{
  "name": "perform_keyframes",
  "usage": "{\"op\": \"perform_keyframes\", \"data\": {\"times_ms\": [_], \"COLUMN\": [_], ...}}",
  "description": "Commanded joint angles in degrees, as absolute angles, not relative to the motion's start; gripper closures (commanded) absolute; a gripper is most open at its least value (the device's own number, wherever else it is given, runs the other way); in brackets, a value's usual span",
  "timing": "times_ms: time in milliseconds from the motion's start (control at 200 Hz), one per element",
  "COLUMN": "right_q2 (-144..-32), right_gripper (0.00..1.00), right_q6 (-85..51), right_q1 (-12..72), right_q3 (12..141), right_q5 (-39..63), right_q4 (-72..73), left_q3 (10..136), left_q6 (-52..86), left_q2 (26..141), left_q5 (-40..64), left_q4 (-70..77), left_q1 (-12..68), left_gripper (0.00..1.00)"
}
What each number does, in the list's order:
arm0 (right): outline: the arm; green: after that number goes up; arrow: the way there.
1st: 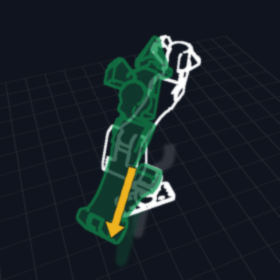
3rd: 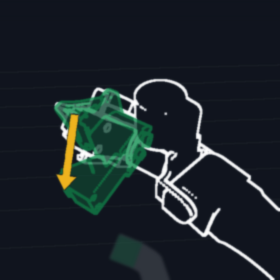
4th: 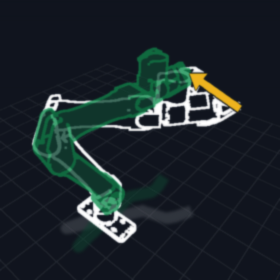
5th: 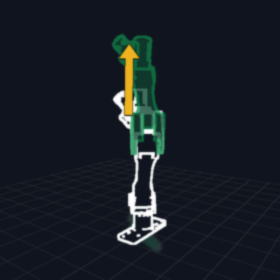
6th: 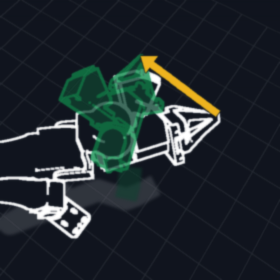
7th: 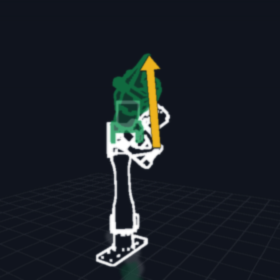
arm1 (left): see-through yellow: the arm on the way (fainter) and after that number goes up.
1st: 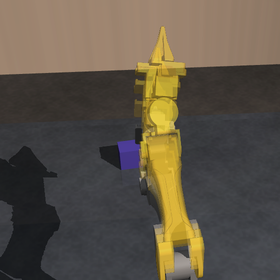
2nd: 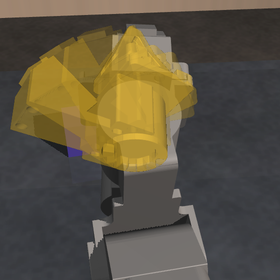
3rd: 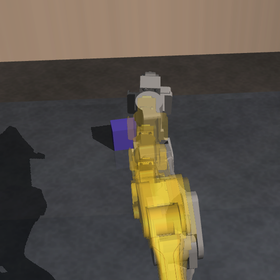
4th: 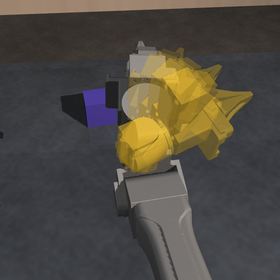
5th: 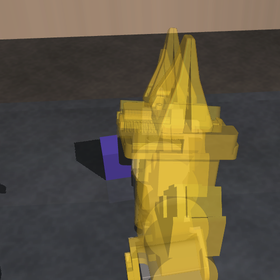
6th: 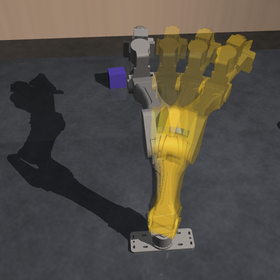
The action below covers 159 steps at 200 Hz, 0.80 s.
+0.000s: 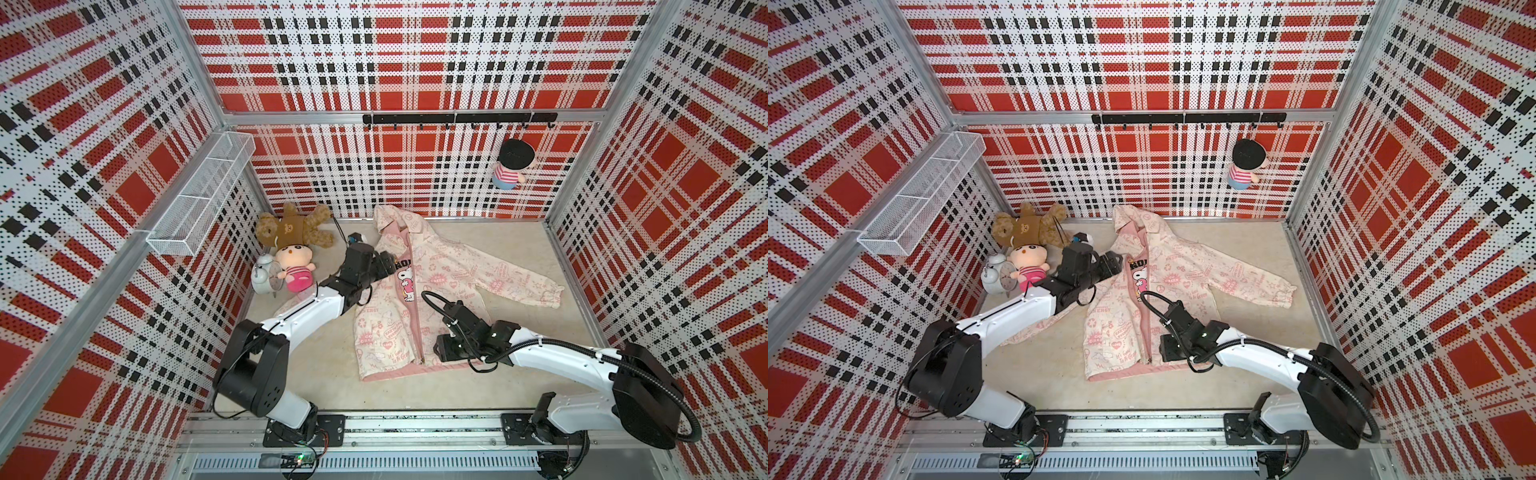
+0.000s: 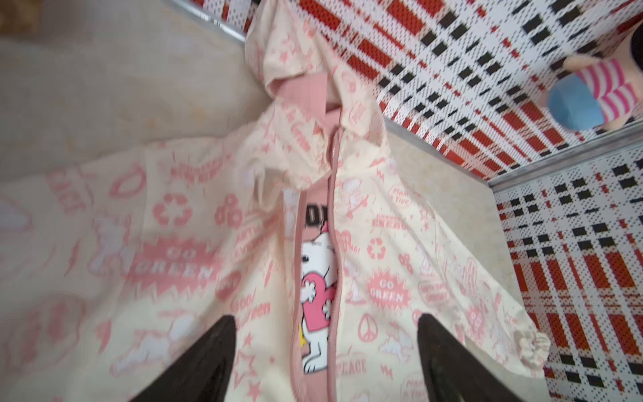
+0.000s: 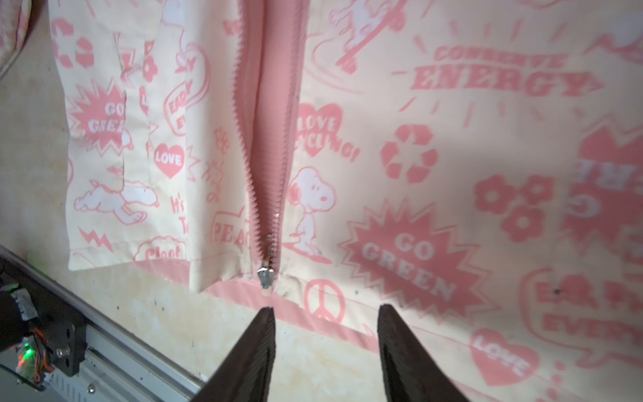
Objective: Unzip the jacket
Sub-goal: Unzip the zipper on the jacket, then smooth out the jacket at the center of the board.
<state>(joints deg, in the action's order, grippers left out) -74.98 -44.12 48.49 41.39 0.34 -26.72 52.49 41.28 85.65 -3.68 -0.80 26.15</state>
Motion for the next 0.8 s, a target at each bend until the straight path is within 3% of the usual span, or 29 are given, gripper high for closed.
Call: {"op": "perform_keyframes", "data": {"times_ms": [0,135,165,401,792], "right_q2": [-72.53,-71.89,-71.69,-65.31,-61.91], "right_gripper": [0.49,0.40,0.34,0.24,0.24], "right_q6": [-42.54,-42.21,-42.17,-43.79,-43.82], "right_q1": [43.94,40.43,40.43,38.41,21.73], "right_q3": [39.24,38.66,38.76,38.85,34.03], "right_q5": [-3.23,-5.68,-6.65,-10.20,-2.27], "right_q4": [-30.46,-34.10,-35.57,-41.94,-38.20], "left_q3": [44.06,36.16,34.59,27.43,16.95], "left_q6": [47.25,52.24,53.22,58.51,66.06], "left_q2": [82.58,78.99,78.18,69.83,54.78], "left_q5": [-4.67,-4.39,-4.06,-4.08,-2.22], "left_q4": [-4.22,-3.79,-3.74,-8.59,-12.30], "left_q1": [26.89,29.28,29.59,32.70,34.75], "left_gripper": [0.25,0.27,0.26,0.20,0.19]}}
